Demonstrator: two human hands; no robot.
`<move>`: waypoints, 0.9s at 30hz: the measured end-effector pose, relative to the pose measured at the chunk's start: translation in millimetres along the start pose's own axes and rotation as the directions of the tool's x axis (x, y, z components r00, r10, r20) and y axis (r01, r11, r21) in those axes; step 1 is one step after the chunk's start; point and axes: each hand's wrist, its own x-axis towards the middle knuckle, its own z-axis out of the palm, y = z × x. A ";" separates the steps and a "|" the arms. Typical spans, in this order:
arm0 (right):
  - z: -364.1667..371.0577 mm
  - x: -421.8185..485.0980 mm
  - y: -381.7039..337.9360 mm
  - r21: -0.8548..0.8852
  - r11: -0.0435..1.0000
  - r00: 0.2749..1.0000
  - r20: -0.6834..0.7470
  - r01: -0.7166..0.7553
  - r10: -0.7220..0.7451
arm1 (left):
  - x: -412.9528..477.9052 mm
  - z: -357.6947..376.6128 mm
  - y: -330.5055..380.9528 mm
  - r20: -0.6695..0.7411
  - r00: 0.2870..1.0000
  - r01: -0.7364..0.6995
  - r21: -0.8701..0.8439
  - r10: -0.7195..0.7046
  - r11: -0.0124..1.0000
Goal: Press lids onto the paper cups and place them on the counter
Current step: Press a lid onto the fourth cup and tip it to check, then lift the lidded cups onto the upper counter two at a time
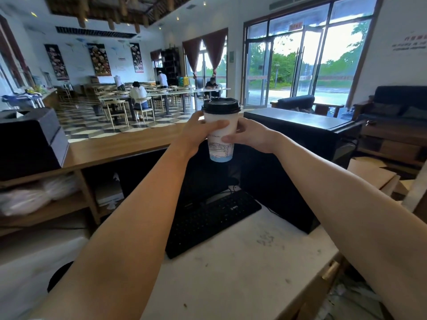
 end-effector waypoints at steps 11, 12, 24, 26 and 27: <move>85.8 46.2 -5.7 0.138 0.985 0.993 -0.065 0.103 -0.095 | -29.3 -74.8 1.4 -0.092 0.995 -0.022 0.164 0.037 0.986; 98.5 52.3 -6.9 0.139 0.984 0.993 -0.052 0.108 -0.102 | -34.2 -85.0 0.7 -0.121 0.992 -0.018 0.172 0.039 0.985; 224.4 101.8 10.4 0.105 0.994 0.874 0.479 0.027 -0.075 | -119.0 -216.0 -17.0 -0.406 0.912 0.054 0.277 0.066 0.959; 237.6 96.2 40.5 -0.019 0.999 0.817 0.575 -0.043 0.046 | -134.0 -234.1 -22.4 -0.426 0.904 0.087 0.256 0.032 0.963; 244.5 90.4 57.8 -0.080 0.994 0.777 0.620 -0.074 0.108 | -140.5 -242.2 -26.0 -0.437 0.900 0.111 0.255 0.012 0.961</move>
